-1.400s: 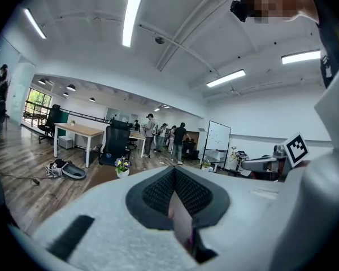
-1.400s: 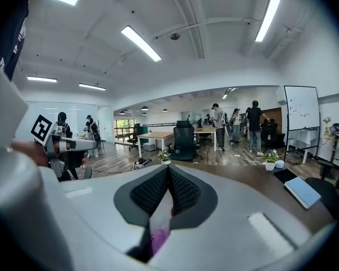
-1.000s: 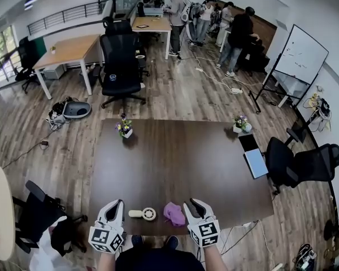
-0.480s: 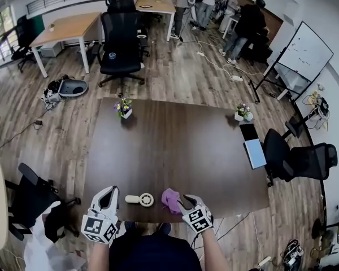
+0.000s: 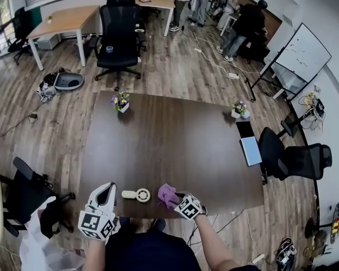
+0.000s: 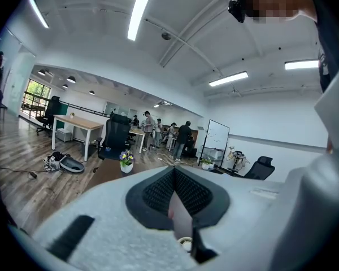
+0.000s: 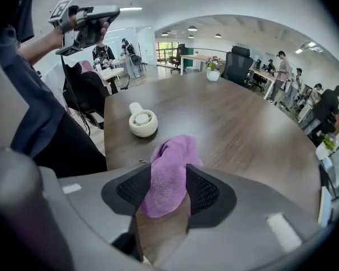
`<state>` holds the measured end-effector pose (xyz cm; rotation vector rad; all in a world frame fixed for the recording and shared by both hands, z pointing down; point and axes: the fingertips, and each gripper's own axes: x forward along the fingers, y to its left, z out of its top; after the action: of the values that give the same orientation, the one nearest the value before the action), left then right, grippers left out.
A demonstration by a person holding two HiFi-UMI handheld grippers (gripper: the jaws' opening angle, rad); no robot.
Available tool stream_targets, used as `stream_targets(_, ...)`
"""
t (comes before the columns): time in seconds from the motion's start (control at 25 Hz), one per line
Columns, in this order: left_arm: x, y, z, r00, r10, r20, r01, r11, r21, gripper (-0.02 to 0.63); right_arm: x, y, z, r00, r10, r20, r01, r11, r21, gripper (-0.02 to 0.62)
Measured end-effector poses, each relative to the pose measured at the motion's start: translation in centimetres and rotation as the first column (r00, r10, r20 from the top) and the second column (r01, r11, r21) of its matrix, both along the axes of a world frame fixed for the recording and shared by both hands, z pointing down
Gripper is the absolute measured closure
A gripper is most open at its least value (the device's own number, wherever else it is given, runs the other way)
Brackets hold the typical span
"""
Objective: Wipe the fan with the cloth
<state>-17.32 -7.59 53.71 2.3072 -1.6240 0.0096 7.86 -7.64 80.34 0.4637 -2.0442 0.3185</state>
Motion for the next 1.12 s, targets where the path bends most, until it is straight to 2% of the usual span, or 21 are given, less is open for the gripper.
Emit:
stream_targets(0.12, -0.4, 0.2, 0.3, 1.000, -0.003, 0.002, 0.003, 1.000, -0.005, 0.611, 0.0, 0.6, 1.4, 0.999, 0.030, -0.025, -0.031, 0.999, -0.030, 0.385)
stream_targets(0.28, -1.0, 0.6, 0.8, 1.000, -0.016, 0.009, 0.017, 1.000, -0.020, 0.611, 0.4, 0.4, 1.9, 0.996, 0.074, -0.045, -0.074, 0.997, -0.003, 0.492)
stream_targets(0.36, -1.1, 1.0, 1.1, 1.000, -0.020, 0.023, 0.021, 0.999, -0.031, 0.611, 1.0, 0.6, 2.1, 0.994, 0.099, -0.055, -0.099, 0.995, -0.001, 0.512)
stream_targets(0.56, -1.0, 0.3, 2.0, 0.998, -0.024, 0.055, 0.026, 0.999, -0.031, 0.611, 1.6, -1.4, -0.2, 0.980, 0.199, 0.002, -0.199, 0.980, 0.026, 0.534)
stream_targets(0.84, -2.9, 0.4, 5.9, 0.995, -0.032, 0.089, 0.042, 0.993, -0.111, 0.611, -2.0, -1.6, -2.5, 0.979, 0.191, 0.076, -0.197, 0.978, 0.070, 0.537)
stream_targets(1.12, -2.6, 0.5, 8.8, 0.990, 0.041, 0.137, -0.018, 0.986, -0.166, 0.609, -5.3, -1.6, -6.1, 0.974, 0.172, 0.150, -0.187, 0.978, 0.091, 0.538)
